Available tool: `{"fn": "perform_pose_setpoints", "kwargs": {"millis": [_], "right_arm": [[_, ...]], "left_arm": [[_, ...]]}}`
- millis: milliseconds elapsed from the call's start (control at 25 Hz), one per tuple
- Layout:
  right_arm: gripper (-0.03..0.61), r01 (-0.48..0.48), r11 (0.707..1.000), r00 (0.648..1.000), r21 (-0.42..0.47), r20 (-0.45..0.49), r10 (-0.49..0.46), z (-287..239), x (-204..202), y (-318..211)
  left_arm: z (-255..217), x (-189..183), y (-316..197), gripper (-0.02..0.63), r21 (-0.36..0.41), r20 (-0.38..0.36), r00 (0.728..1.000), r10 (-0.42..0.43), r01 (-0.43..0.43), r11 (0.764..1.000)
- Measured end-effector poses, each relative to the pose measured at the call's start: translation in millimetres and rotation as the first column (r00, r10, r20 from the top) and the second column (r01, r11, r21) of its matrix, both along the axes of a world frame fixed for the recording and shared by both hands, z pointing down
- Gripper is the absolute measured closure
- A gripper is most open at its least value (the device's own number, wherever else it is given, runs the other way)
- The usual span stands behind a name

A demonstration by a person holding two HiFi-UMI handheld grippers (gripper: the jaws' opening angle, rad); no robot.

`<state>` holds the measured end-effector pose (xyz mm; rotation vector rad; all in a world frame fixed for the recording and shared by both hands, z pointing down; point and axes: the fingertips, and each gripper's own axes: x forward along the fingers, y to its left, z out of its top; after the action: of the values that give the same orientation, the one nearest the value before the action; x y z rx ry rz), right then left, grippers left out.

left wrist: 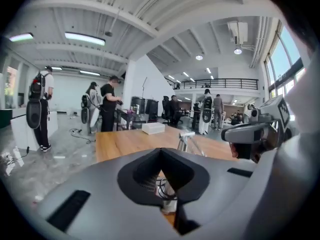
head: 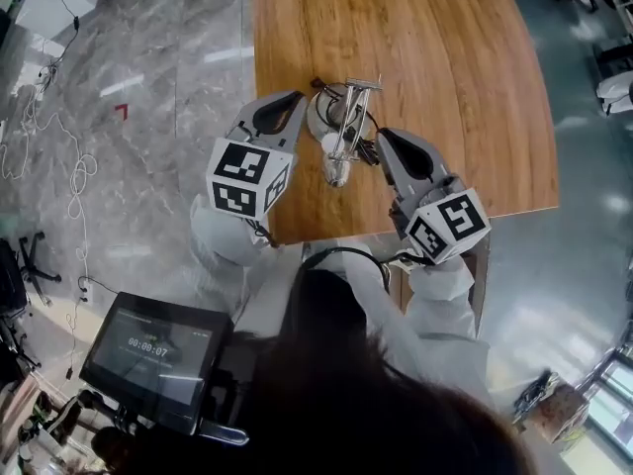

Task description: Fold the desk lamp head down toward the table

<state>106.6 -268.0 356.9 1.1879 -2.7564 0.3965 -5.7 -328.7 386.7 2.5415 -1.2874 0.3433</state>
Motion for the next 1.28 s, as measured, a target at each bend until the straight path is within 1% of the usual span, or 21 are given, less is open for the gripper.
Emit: {"fn": "perform_pose_setpoints", "kwargs": {"millis": [40,120,240,320,480,720,880,1280], "right_arm": [[0.577,-0.044,0.999,0.999,0.019,0.006,0.044,-11,1,2],[0.577,-0.114,0.992,0.993,0.051,0.037,0.112,-30,1,5],[0.578,-0.164,0.982,0.985,0.092,0.069,0.158,-45,-7,9],[0.578,-0.169,0.980,0.984,0.104,0.067,0.163,-47,-12,11],[0.578,-0.169,0.978,0.985,0.121,0.057,0.163,-52,-15,15],[0.578,-0.177,0.977,0.983,0.116,0.065,0.171,-52,-15,17],[0.578,-0.173,0.978,0.984,0.118,0.057,0.167,-53,-16,16],[0.578,-0.165,0.978,0.986,0.127,0.054,0.160,-57,-16,15]], "left_arm": [[-17,3,7,0.612,0.029,-0.015,1.000,-0.019,0.019,0.999],[-45,12,20,0.612,0.068,-0.056,0.998,-0.024,0.027,0.997],[-66,22,36,0.612,0.117,-0.079,0.997,-0.008,0.017,0.993],[-68,28,45,0.612,0.129,-0.076,0.997,0.008,0.002,0.992],[-69,41,55,0.612,0.121,-0.086,0.995,0.050,-0.039,0.992],[-72,38,54,0.612,0.155,-0.062,0.997,0.047,-0.037,0.987],[-75,35,52,0.612,0.156,-0.071,0.997,0.040,-0.029,0.987],[-77,41,49,0.612,0.159,-0.060,0.997,0.047,-0.037,0.987]]}}
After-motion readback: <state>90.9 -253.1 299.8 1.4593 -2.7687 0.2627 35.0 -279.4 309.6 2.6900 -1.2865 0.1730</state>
